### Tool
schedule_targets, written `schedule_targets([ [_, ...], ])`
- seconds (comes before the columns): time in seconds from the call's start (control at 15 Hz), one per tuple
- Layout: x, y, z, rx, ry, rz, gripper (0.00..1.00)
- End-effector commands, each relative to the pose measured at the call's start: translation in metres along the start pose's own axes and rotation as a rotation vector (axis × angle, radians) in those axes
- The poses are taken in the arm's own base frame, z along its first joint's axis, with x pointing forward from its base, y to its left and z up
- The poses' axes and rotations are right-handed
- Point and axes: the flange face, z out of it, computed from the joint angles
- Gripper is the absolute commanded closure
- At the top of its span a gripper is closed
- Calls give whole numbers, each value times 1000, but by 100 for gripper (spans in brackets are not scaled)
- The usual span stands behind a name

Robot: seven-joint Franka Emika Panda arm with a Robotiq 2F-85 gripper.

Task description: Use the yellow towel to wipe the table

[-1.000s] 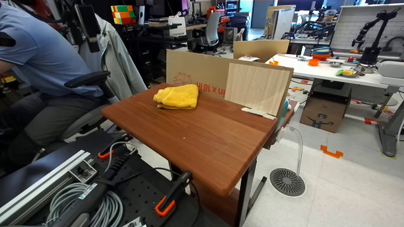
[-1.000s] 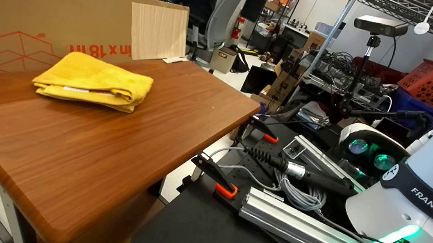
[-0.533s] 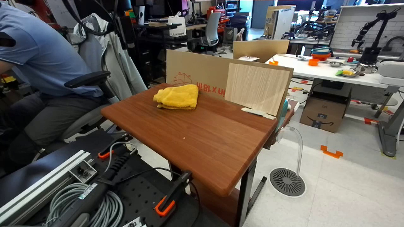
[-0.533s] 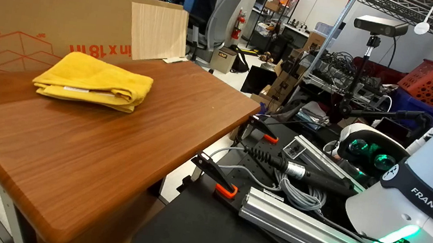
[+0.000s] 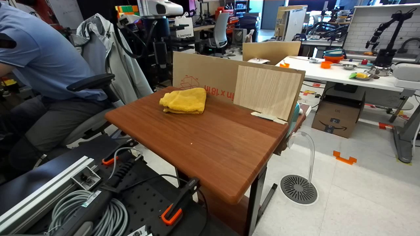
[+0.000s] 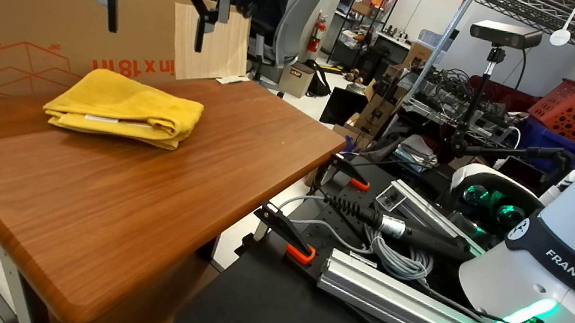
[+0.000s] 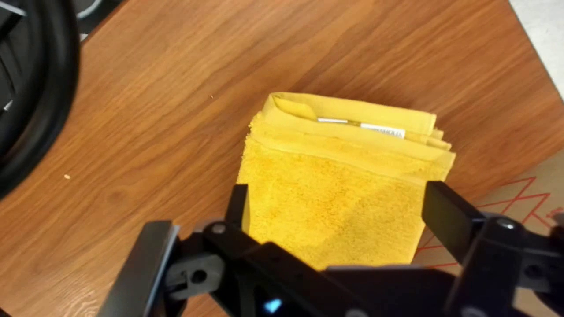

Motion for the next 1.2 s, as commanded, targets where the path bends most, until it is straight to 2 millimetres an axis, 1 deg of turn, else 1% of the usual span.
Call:
schedule_targets([
  [0.0,35,-20,22,-15,3,121,0],
  [0.07,46,-22,32,-17,2,152,0],
  [0.13,59,-23,47,-34,3,197,0],
  [0.2,63,-24,51,-39,3,214,0],
  [0.27,68,-24,59,-52,-1,236,0],
  [0.53,80,-24,93,-108,-23,282,0],
  [0.67,78,-29,104,-115,-36,234,0],
  [0.73,76,-17,98,-93,-28,256,0],
  [0.8,75,-17,103,-97,-31,254,0],
  [1.0,76,-17,104,-99,-31,255,0],
  [1.07,70,-19,98,-78,-18,238,0],
  [1.13,67,-24,101,-64,-3,249,0],
])
